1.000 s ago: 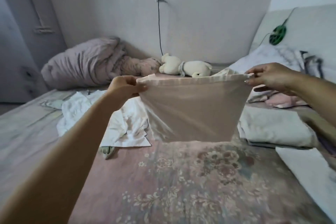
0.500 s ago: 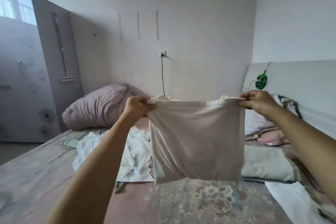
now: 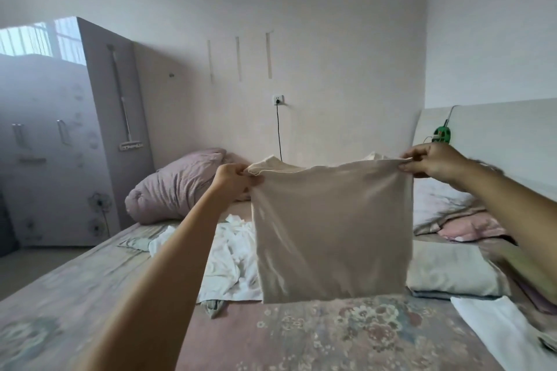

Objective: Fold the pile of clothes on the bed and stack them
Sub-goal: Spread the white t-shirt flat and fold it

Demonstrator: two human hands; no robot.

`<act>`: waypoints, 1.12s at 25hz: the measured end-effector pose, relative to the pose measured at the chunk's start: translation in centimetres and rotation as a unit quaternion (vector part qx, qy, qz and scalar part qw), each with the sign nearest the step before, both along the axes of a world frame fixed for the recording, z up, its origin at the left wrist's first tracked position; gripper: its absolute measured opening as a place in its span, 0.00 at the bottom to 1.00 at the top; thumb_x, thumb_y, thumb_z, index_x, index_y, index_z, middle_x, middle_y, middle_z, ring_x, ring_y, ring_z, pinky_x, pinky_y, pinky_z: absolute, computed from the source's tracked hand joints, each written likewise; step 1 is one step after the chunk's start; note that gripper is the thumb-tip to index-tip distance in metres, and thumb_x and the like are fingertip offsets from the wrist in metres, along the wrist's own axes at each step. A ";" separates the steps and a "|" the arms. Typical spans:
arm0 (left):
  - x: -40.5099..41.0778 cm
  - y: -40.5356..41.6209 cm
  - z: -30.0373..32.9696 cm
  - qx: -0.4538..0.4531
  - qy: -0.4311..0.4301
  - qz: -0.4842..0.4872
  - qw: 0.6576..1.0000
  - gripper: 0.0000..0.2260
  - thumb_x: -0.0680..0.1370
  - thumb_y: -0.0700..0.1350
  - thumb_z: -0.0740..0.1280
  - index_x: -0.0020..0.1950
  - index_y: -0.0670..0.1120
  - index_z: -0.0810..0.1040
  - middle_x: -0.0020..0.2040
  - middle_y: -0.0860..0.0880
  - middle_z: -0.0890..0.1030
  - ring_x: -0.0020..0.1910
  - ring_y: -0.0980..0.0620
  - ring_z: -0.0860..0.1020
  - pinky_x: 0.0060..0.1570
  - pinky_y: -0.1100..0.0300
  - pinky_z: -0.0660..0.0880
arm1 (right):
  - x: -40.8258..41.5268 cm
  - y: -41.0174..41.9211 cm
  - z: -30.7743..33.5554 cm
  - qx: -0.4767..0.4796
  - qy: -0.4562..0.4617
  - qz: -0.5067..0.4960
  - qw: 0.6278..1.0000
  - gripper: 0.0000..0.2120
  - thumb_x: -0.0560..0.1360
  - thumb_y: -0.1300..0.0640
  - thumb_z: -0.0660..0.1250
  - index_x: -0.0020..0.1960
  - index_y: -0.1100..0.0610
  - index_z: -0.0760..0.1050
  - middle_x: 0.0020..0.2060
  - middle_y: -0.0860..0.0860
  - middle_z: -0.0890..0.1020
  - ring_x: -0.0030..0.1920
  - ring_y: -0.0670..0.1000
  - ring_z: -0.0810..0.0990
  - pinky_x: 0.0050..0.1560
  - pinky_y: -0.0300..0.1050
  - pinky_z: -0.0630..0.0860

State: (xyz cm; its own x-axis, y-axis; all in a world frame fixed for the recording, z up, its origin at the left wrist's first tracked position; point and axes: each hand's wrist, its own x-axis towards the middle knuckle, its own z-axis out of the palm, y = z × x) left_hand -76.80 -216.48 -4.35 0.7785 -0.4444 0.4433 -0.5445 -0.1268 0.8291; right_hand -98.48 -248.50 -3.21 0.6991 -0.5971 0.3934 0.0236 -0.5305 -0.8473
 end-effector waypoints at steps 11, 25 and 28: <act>2.3 0.4 -8.7 -0.007 0.183 -0.169 0.968 0.07 0.76 0.35 0.67 0.46 0.46 0.74 0.38 0.50 0.80 0.33 0.54 0.79 0.35 0.57 0.80 | 0.7 -0.3 -11.2 0.241 -0.003 0.091 0.966 0.10 0.77 0.64 0.62 0.44 0.50 0.73 0.30 0.45 0.79 0.30 0.44 0.77 0.29 0.40 0.76; 25.6 -18.7 -39.2 0.188 0.225 0.065 0.954 0.05 0.74 0.40 0.70 0.49 0.42 0.79 0.38 0.46 0.77 0.38 0.48 0.75 0.37 0.56 0.75 | 25.7 -15.4 -39.6 0.134 0.200 -0.123 0.963 0.03 0.75 0.65 0.66 0.47 0.60 0.76 0.40 0.55 0.77 0.43 0.51 0.73 0.36 0.40 0.67; 27.7 -20.7 -41.7 0.298 0.112 0.095 0.943 0.09 0.74 0.43 0.69 0.53 0.44 0.76 0.44 0.44 0.80 0.43 0.45 0.77 0.41 0.58 0.69 | 28.1 -17.2 -41.9 0.009 0.281 -0.102 0.954 0.03 0.75 0.63 0.67 0.43 0.61 0.74 0.40 0.59 0.76 0.44 0.54 0.73 0.41 0.45 0.64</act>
